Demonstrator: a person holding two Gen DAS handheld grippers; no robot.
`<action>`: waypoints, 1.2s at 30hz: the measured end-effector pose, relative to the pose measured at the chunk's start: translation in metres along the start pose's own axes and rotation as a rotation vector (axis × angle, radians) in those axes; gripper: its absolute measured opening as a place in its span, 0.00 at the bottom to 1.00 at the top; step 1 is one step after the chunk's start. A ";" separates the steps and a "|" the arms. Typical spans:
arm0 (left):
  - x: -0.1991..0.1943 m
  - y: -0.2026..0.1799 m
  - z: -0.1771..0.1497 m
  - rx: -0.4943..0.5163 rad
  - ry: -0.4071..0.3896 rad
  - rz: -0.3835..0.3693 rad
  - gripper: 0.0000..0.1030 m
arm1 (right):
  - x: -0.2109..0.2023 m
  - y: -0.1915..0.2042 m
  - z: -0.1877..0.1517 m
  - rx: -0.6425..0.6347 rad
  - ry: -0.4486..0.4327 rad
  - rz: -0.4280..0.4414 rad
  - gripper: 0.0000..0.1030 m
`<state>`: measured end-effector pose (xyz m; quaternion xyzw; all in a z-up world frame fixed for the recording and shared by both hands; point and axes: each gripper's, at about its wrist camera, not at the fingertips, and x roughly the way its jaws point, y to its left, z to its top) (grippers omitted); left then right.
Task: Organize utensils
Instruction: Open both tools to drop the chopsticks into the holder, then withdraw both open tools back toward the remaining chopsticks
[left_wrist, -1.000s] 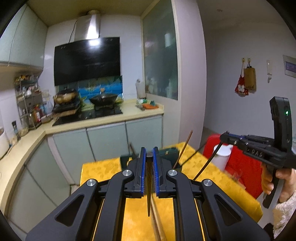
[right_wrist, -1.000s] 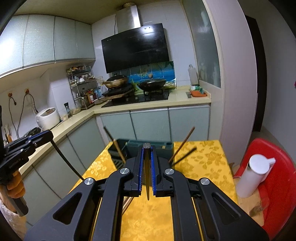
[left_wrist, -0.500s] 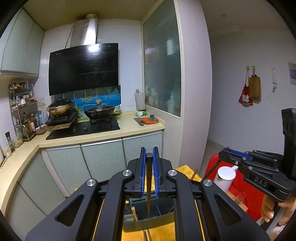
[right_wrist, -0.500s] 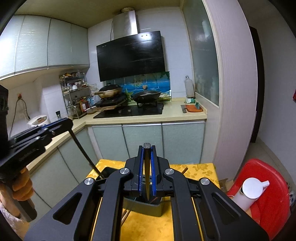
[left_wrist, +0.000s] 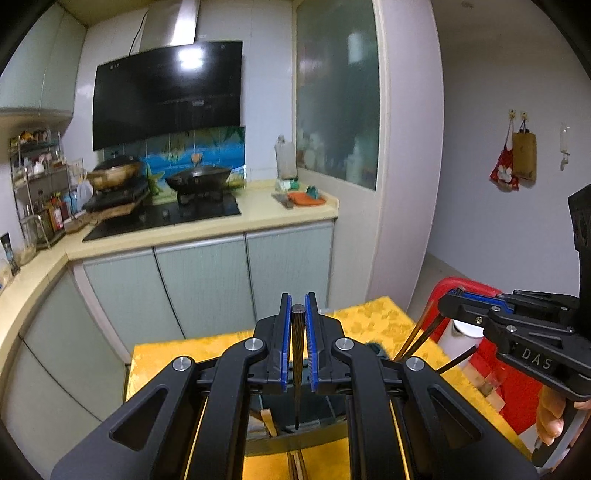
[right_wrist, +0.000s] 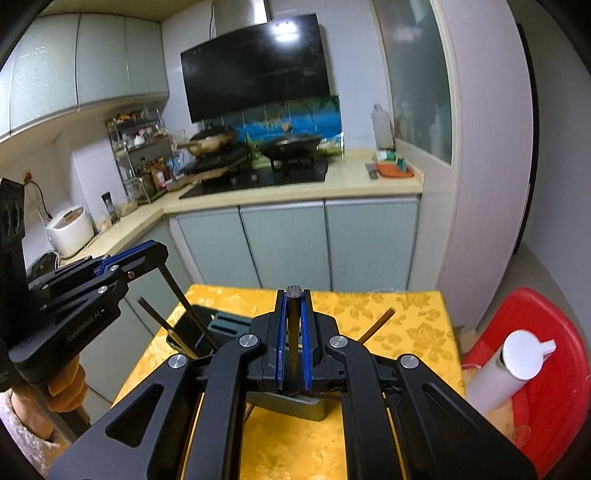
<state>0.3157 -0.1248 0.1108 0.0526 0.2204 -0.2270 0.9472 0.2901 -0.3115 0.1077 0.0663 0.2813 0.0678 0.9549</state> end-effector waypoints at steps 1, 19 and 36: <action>0.004 0.002 -0.003 -0.006 0.010 0.001 0.07 | 0.004 0.000 -0.002 0.003 0.010 -0.002 0.08; -0.003 0.023 -0.018 -0.091 -0.005 0.029 0.68 | 0.012 -0.010 -0.008 0.040 -0.026 -0.060 0.50; -0.058 0.020 -0.056 -0.079 -0.048 0.108 0.84 | -0.052 -0.008 -0.040 -0.014 -0.177 -0.175 0.51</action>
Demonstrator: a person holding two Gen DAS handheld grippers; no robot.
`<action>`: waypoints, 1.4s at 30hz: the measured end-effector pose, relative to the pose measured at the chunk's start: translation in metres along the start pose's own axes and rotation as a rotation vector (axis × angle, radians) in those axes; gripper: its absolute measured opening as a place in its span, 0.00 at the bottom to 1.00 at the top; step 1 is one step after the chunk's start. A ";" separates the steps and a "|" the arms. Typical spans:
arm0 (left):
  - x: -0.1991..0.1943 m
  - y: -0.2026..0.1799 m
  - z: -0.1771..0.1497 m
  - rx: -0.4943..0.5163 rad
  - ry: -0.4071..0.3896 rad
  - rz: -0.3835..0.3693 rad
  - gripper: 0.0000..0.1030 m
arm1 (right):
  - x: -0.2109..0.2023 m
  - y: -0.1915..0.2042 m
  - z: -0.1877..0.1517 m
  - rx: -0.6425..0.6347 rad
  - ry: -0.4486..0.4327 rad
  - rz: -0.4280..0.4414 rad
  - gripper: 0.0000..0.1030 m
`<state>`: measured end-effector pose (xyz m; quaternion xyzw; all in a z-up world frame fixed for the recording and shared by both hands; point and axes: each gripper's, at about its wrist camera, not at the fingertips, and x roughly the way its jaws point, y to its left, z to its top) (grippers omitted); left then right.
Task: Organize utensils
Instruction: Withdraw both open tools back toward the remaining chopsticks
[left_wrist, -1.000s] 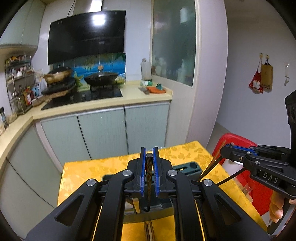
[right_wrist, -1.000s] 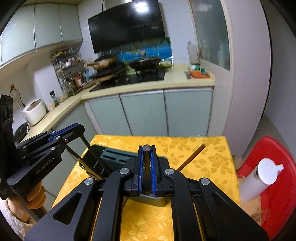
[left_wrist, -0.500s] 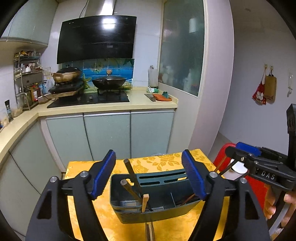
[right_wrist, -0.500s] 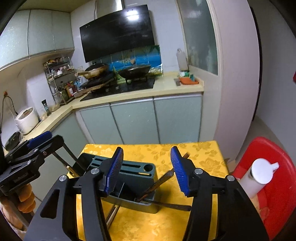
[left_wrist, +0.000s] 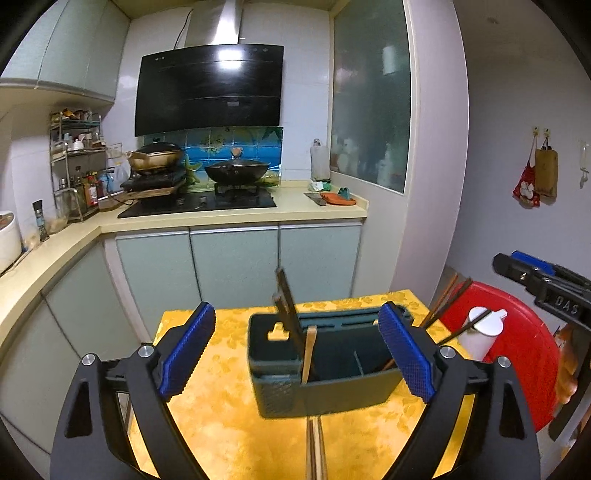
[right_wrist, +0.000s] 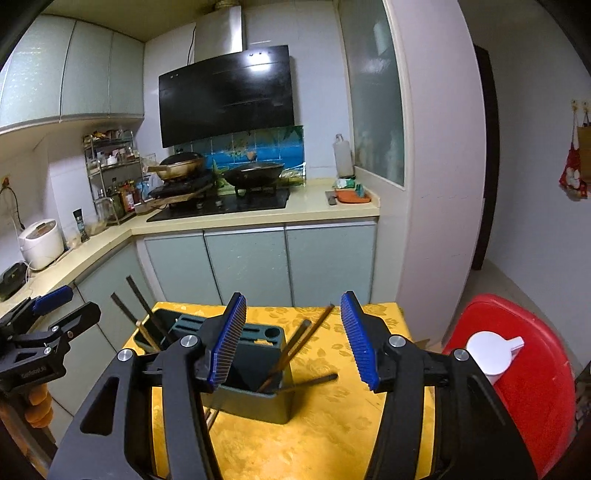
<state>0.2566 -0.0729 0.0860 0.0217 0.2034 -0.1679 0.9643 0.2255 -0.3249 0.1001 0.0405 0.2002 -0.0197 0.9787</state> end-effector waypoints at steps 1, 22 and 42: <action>-0.004 0.001 -0.005 0.001 0.000 0.003 0.84 | -0.003 0.000 -0.003 -0.003 -0.004 -0.006 0.51; -0.043 0.025 -0.154 -0.058 0.161 0.030 0.84 | -0.066 0.024 -0.170 -0.067 0.041 -0.084 0.57; -0.082 0.020 -0.260 0.049 0.246 0.005 0.84 | -0.083 0.044 -0.217 -0.081 0.089 -0.033 0.57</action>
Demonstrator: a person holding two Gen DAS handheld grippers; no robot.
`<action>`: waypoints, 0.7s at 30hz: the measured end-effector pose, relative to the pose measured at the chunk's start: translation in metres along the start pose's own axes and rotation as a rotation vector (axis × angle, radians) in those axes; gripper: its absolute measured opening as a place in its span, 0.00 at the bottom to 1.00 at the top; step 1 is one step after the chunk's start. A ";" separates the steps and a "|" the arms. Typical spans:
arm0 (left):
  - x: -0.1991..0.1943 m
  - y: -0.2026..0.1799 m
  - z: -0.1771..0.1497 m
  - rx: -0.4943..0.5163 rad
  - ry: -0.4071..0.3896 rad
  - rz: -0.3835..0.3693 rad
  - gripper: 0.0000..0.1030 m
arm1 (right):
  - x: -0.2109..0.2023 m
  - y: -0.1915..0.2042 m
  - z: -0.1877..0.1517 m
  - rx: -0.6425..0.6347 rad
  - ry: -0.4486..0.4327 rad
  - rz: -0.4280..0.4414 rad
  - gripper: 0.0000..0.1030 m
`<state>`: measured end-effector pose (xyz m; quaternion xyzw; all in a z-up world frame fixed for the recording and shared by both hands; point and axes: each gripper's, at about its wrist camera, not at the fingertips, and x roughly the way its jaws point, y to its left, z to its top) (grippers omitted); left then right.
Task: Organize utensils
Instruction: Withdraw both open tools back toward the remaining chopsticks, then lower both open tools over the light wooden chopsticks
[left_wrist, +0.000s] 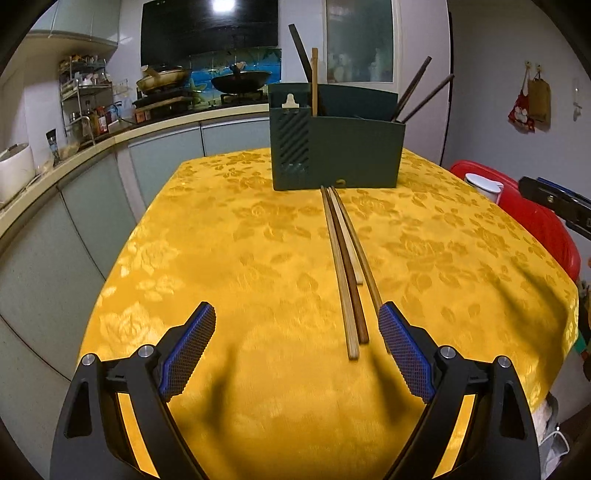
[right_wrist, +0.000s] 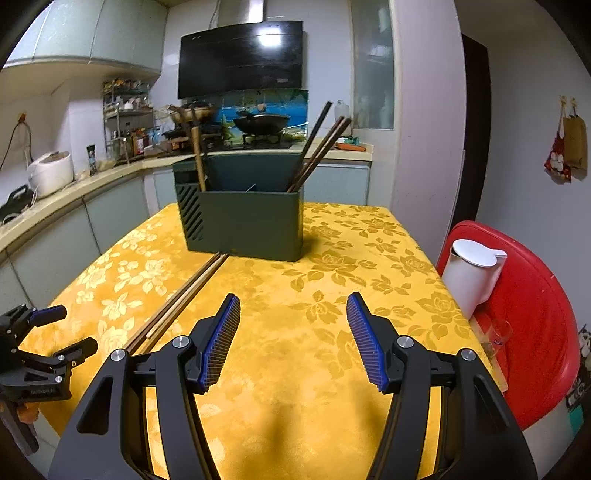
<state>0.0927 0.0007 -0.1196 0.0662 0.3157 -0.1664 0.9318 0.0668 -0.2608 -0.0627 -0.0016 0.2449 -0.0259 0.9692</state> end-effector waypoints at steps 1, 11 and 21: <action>0.000 -0.001 -0.001 0.001 0.002 -0.003 0.84 | 0.001 0.002 -0.001 -0.003 0.005 0.005 0.57; 0.012 -0.008 -0.017 0.077 0.047 0.062 0.84 | 0.004 0.014 -0.011 -0.021 0.037 0.020 0.57; 0.020 -0.010 -0.019 0.092 0.076 0.071 0.84 | 0.012 0.032 -0.024 -0.051 0.074 0.054 0.57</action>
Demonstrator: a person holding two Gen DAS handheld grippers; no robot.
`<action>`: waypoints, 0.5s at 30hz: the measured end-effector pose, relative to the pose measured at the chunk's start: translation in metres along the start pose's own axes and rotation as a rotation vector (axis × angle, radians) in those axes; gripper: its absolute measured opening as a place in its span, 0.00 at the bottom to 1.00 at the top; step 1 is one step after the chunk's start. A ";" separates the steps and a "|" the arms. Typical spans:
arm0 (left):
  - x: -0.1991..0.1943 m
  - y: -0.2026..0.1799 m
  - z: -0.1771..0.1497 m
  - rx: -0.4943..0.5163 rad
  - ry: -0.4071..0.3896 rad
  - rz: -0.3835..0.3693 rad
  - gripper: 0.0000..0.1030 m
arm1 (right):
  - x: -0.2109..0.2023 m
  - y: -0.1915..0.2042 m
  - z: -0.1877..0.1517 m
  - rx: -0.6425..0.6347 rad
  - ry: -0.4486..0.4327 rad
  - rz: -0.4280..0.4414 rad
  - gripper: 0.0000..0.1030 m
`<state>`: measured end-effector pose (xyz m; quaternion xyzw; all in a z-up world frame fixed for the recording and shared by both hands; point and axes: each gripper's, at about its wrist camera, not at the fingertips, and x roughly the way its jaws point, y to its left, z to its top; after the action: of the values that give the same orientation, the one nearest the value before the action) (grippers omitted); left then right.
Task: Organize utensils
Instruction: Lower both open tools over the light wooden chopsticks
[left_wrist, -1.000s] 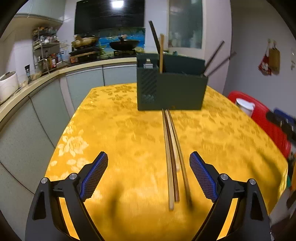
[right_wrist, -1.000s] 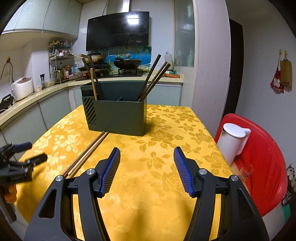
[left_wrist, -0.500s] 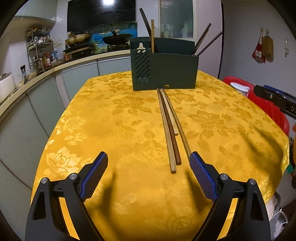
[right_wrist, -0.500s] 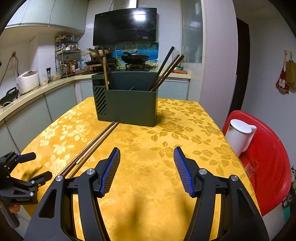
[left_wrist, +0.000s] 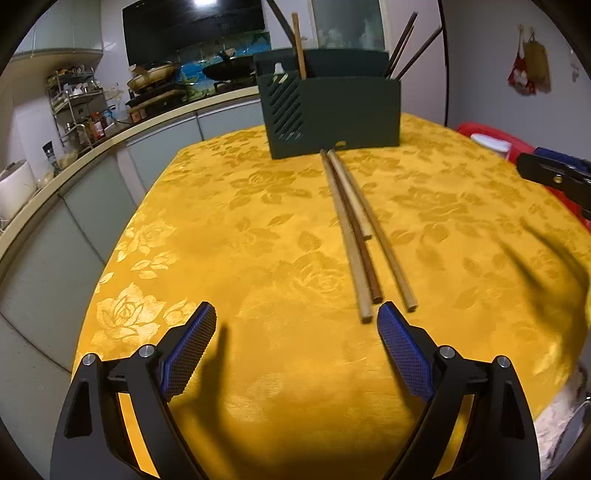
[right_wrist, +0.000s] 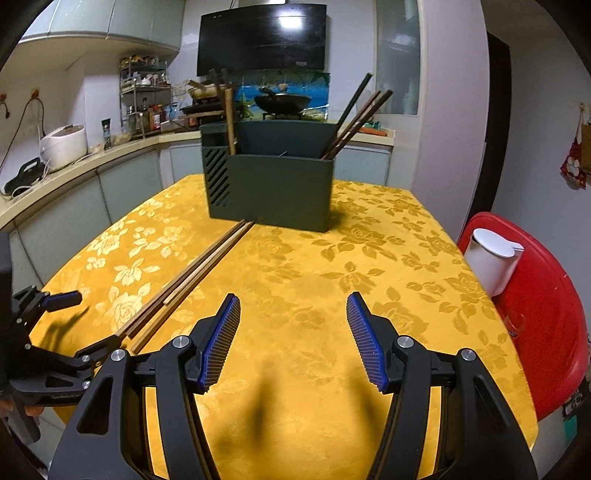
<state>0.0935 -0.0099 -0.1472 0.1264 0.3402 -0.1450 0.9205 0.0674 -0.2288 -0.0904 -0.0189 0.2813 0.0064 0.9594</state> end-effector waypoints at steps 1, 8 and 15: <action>0.000 0.001 0.000 -0.006 0.003 0.001 0.83 | 0.000 0.002 -0.001 -0.004 0.004 0.005 0.57; 0.004 0.020 0.002 -0.072 0.027 -0.001 0.75 | 0.011 0.035 -0.017 -0.066 0.046 0.079 0.57; 0.006 0.037 0.004 -0.134 0.042 -0.048 0.68 | 0.022 0.064 -0.026 -0.112 0.078 0.168 0.56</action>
<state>0.1132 0.0218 -0.1439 0.0591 0.3711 -0.1413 0.9159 0.0708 -0.1657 -0.1262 -0.0493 0.3183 0.1021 0.9412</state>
